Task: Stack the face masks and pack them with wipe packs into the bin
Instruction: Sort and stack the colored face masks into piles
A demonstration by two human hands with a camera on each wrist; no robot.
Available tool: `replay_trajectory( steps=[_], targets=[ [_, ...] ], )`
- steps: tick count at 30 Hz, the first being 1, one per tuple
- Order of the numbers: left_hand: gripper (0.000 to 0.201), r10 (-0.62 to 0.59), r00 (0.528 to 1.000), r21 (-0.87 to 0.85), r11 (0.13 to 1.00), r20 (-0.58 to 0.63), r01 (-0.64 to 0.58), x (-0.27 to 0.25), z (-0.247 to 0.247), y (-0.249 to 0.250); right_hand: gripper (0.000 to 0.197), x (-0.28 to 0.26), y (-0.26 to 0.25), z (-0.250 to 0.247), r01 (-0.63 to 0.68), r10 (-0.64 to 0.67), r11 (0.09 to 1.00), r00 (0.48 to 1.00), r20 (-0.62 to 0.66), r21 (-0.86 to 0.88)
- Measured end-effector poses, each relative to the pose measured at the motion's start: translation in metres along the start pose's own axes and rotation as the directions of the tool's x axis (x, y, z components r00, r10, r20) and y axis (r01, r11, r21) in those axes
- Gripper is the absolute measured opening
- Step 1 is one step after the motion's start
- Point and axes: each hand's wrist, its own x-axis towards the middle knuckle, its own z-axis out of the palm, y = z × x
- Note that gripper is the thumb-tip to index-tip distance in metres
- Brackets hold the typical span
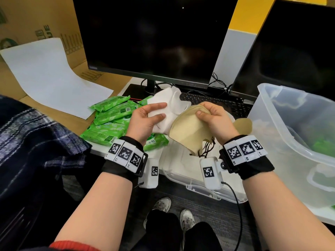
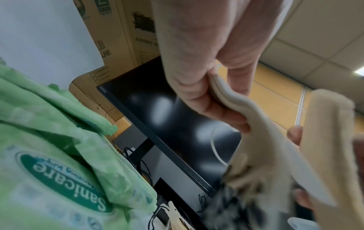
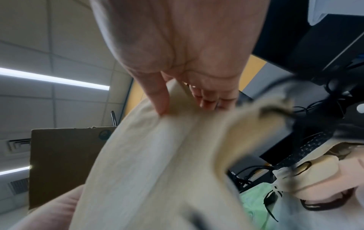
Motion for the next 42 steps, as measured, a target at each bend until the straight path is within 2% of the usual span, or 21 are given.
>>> replay_trajectory(
  steps=[2,5,8,10,16,21,28,30,32,35,39,42],
  targets=[
    [0.038,0.008,0.999,-0.036,0.999,0.040,-0.006,0.000,0.001,0.001,0.007,0.002,-0.001,0.003,0.005,-0.003,0.997,1.000,0.019,-0.083],
    [0.055,0.054,0.995,-0.062,0.997,0.087,-0.048,0.000,0.002,0.000,0.015,0.004,-0.001,0.005,0.005,0.008,0.975,0.998,0.058,-0.224],
    [0.069,0.072,0.991,-0.086,0.994,0.115,-0.062,0.002,0.001,-0.001,0.017,0.004,-0.002,0.007,-0.017,0.044,0.976,0.992,0.119,-0.218],
    [0.071,0.059,0.992,-0.080,0.996,0.115,-0.050,0.003,0.000,-0.001,0.019,0.002,-0.002,0.009,-0.036,0.064,0.982,0.987,0.149,-0.187],
    [0.063,0.021,0.999,0.009,1.000,0.042,-0.022,0.003,-0.001,-0.004,0.017,0.001,-0.003,0.004,-0.006,0.023,0.938,0.999,0.045,-0.346],
    [0.057,0.065,0.998,0.067,0.996,0.007,-0.066,0.005,-0.001,-0.008,0.021,-0.002,-0.012,0.007,0.083,-0.060,0.939,0.995,0.080,-0.334],
    [0.036,0.041,0.999,0.116,0.992,-0.017,-0.039,0.009,-0.005,-0.011,0.020,-0.001,-0.006,0.005,0.092,-0.073,0.941,0.995,0.069,-0.325],
    [0.029,0.051,0.999,0.145,0.988,-0.004,-0.050,0.008,-0.005,-0.011,0.020,0.000,-0.005,0.003,0.130,-0.130,0.922,0.991,0.025,-0.366],
    [0.030,0.056,0.998,0.150,0.987,0.031,-0.060,0.006,-0.003,-0.009,0.024,-0.001,-0.009,0.003,0.168,-0.190,0.881,0.982,-0.008,-0.442],
    [0.029,0.058,0.995,0.152,0.986,0.083,-0.070,0.004,-0.001,-0.007,0.020,-0.002,-0.019,0.005,0.233,-0.242,0.814,0.969,0.053,-0.532],
    [0.019,0.061,0.982,0.163,0.982,0.179,-0.091,0.002,0.003,-0.004,0.015,-0.001,-0.023,0.012,0.291,-0.222,0.716,0.957,0.188,-0.635],
    [0.011,0.059,0.979,0.172,0.981,0.194,-0.093,0.000,0.005,-0.001,0.017,0.000,-0.022,0.013,0.237,-0.175,0.716,0.972,0.160,-0.657]
  ],
)
